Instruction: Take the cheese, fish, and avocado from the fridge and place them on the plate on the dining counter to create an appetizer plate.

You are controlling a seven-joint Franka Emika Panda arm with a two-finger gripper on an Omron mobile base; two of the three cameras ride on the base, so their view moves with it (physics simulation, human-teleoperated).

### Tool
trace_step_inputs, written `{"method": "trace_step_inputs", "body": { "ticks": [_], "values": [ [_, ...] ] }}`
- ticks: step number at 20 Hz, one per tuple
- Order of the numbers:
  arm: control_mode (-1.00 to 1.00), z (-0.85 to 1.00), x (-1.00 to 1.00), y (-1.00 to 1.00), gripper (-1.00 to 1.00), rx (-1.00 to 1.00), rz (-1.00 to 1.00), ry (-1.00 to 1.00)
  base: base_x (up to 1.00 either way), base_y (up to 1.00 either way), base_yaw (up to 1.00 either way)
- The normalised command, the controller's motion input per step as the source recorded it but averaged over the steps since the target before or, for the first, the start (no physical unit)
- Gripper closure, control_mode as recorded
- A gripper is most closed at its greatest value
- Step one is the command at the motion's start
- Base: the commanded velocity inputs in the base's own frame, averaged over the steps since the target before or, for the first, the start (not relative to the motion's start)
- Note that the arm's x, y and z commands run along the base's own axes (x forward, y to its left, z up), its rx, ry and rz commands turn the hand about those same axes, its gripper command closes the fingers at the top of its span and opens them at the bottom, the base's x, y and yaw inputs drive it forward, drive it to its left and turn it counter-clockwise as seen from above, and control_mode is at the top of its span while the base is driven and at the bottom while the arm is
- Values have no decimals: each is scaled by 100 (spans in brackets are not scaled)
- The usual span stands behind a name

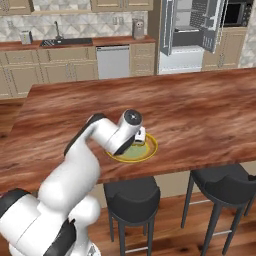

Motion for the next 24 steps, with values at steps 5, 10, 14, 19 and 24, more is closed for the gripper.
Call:
{"method": "trace_step_inputs", "body": {
  "ticks": [5, 10, 14, 19, 24],
  "values": [
    [-100, -43, 63, 0, 100, 0, 23, 6, 0, 0, 0],
    [-100, -42, 30, 0, 100, 0, 15, 0, 0, 0, 0],
    [-100, -35, 13, 0, 100, 0, 11, 0, 0, 0, 0],
    [-100, -32, 24, 0, 100, 0, 11, 0, 0, 0, 0],
    [-100, -17, 45, 0, 100, 0, 8, 0, 0, 0, 0]
  ]
}}
